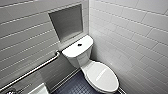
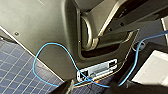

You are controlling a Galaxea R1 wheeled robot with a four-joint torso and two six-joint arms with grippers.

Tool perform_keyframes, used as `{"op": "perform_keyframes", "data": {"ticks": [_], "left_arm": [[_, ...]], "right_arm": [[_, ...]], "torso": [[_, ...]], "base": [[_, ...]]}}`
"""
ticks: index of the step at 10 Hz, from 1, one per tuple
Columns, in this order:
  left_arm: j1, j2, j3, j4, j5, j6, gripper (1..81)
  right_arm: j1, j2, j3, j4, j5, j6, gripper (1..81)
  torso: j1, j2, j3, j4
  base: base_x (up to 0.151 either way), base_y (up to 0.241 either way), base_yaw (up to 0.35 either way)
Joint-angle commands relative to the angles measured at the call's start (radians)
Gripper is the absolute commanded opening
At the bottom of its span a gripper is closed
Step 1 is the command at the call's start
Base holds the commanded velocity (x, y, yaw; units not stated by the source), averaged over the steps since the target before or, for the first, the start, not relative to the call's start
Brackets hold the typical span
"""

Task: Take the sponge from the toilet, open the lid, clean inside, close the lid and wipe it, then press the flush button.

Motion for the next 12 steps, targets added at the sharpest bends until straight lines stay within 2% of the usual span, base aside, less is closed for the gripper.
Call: {"op": "perform_keyframes", "data": {"ticks": [1,3,4,6,12], "left_arm": [[0.0,0.027,-0.07,-0.009,0.087,0.002,81.1],[0.0,0.045,-0.09,-0.007,0.089,0.004,81.1],[0.0,0.042,-0.09,-0.007,0.089,0.004,81.1],[0.0,0.042,-0.09,-0.009,0.087,0.004,81.1],[0.0,0.047,-0.092,-0.009,0.084,0.002,81.1]], "right_arm": [[-0.028,0.043,-0.052,-0.044,-0.108,-0.003,1.0],[-0.03,0.085,-0.135,-0.058,-0.11,-0.003,1.0],[-0.031,0.097,-0.158,-0.06,-0.11,-0.002,1.0],[-0.03,0.112,-0.178,-0.061,-0.11,-0.002,1.0],[-0.033,0.186,-0.282,-0.058,-0.11,0.0,1.0]], "torso": [[-0.059,0.092,0.0,0.0],[-0.11,0.171,0.0,0.0],[-0.132,0.204,0.099,0.0],[-0.167,0.261,0.127,0.0],[-0.306,0.471,0.341,0.0]], "base": [[0.0,0.0,0.0],[0.0,0.0,0.0],[0.0,0.0,0.0],[0.0,0.0,0.0],[0.0,0.0,0.0]]}}
